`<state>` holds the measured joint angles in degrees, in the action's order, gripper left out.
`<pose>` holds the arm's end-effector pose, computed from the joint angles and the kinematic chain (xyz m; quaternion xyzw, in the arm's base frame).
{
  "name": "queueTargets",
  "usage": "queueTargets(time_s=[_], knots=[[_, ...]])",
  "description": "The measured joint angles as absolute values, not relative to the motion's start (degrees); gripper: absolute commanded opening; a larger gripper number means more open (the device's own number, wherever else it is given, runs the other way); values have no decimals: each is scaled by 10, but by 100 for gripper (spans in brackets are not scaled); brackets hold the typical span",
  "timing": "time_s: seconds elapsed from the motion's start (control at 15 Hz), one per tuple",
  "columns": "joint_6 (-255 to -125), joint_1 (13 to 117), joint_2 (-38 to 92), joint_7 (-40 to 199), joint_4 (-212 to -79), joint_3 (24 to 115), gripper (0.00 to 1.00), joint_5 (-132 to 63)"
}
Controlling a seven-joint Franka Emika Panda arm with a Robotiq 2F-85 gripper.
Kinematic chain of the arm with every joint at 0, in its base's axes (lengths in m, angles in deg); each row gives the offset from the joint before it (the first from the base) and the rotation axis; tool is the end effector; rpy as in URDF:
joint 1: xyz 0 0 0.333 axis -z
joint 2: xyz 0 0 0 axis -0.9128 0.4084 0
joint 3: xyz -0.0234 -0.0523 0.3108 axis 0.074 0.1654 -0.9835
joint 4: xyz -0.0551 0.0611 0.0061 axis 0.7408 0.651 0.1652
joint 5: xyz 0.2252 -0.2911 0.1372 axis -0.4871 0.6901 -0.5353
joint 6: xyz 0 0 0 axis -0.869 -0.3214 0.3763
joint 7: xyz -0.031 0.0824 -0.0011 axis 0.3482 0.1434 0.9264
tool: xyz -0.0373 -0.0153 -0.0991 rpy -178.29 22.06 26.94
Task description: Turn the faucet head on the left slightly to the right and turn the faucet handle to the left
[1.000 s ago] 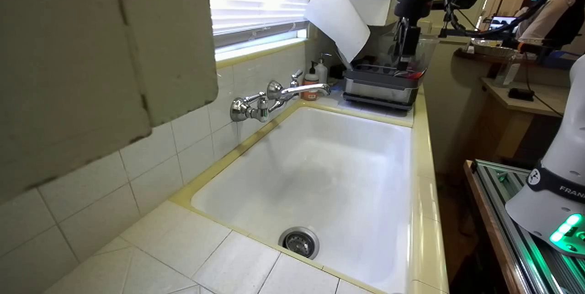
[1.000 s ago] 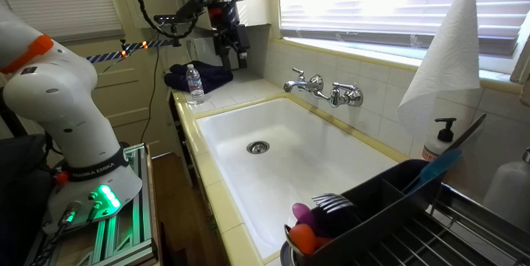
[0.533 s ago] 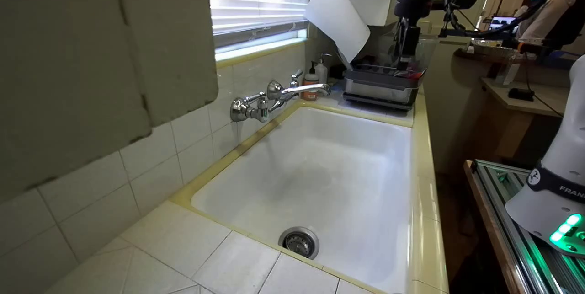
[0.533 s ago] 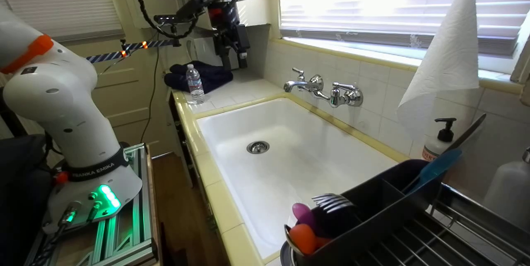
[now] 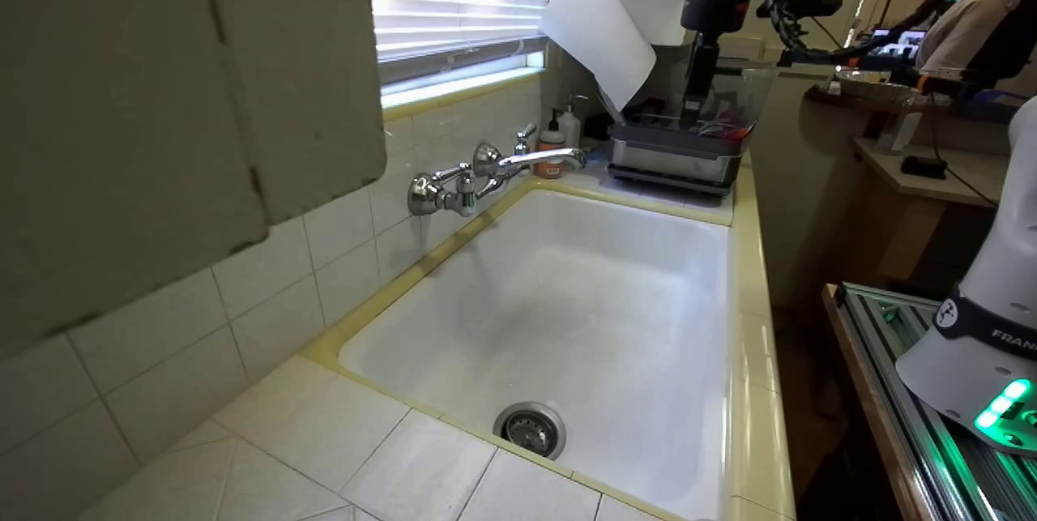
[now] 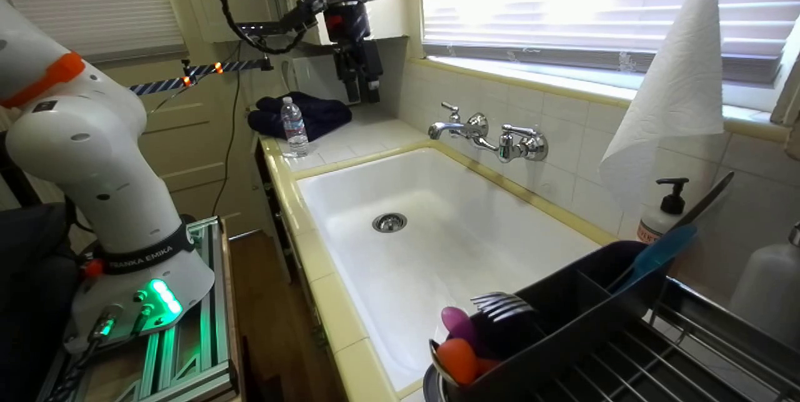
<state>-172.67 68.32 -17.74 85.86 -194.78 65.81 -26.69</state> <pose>0.4019 -0.0277 0.4704 0.9951 0.0376 0.0260 0.0878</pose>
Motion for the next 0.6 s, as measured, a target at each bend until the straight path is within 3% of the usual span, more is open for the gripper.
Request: queueTargets(time_s=[0.6], knots=[[-1903, 662, -5, 741, -1861, 622, 100, -321]])
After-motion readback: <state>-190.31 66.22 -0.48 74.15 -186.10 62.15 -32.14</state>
